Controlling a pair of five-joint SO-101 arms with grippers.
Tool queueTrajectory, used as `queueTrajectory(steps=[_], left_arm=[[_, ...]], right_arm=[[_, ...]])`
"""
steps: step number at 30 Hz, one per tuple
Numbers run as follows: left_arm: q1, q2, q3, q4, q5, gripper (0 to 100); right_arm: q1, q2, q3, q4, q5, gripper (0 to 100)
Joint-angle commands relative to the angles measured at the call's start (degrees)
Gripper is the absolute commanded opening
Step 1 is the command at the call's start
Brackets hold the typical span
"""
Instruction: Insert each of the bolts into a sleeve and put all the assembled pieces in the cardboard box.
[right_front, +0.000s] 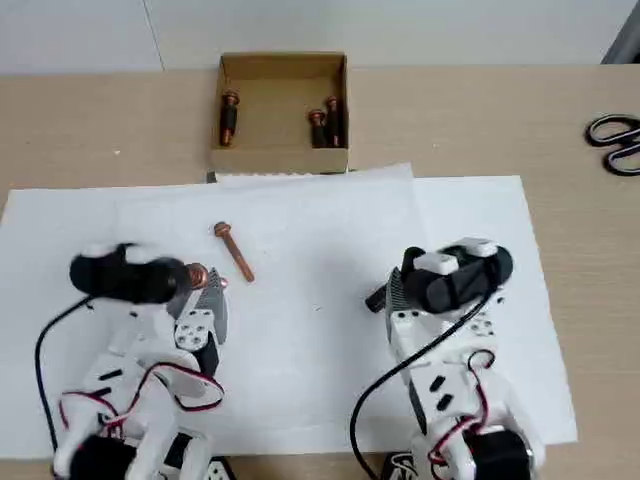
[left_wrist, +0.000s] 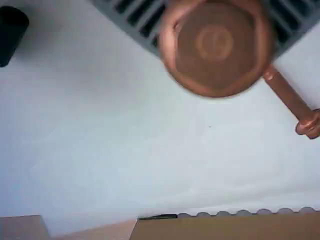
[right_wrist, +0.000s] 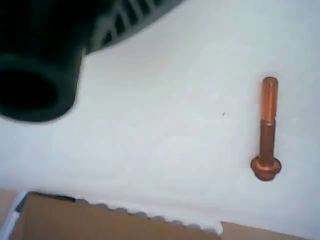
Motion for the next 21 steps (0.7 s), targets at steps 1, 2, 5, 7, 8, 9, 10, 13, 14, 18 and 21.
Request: queueTrajectory(steps=[1, 2, 5, 7, 8, 9, 10, 13, 14, 18, 21], left_arm=[[0.00, 11.87, -13.23, 1.93, 0.09, 0], [0.00, 15.56, -16.48, 2.99, 0.26, 0], [0.09, 25.85, -26.42, 6.86, 0.35, 0], [0.09, 32.26, -33.10, 10.99, 1.76, 0], [0.00, 35.43, -36.09, 13.36, 2.29, 0], [-0.18, 38.59, -38.64, 15.74, 2.55, 0], [-0.26, 41.76, -40.92, 18.37, 2.55, 0], [-0.26, 51.25, -46.20, 25.93, 2.37, 0], [-0.26, 53.98, -47.52, 27.60, 2.37, 0], [-0.09, 60.75, -48.75, 27.60, 1.67, 0], [-0.35, 63.74, -48.66, 27.52, -6.07, 0]], right_arm=[[2.51, 5.49, -9.58, 3.03, -0.97, 0.3], [3.47, 7.87, -11.60, 3.21, -0.97, 0.3], [5.93, 15.69, -17.49, 3.38, -0.88, 0.3], [6.11, 21.05, -20.75, 3.65, -0.97, 0.3], [6.11, 23.69, -22.24, 4.35, -1.05, 0.3], [6.11, 26.24, -23.65, 5.05, -1.23, 0.3], [6.20, 28.62, -24.88, 5.67, -2.11, 0.3], [6.37, 35.38, -26.81, 7.87, -5.36, 0.3], [6.37, 37.41, -26.90, 8.13, -6.07, 0.3], [6.02, 42.51, -26.99, 7.87, -8.44, 0.3], [6.20, 43.65, -26.99, 7.87, -8.62, 0.3]])
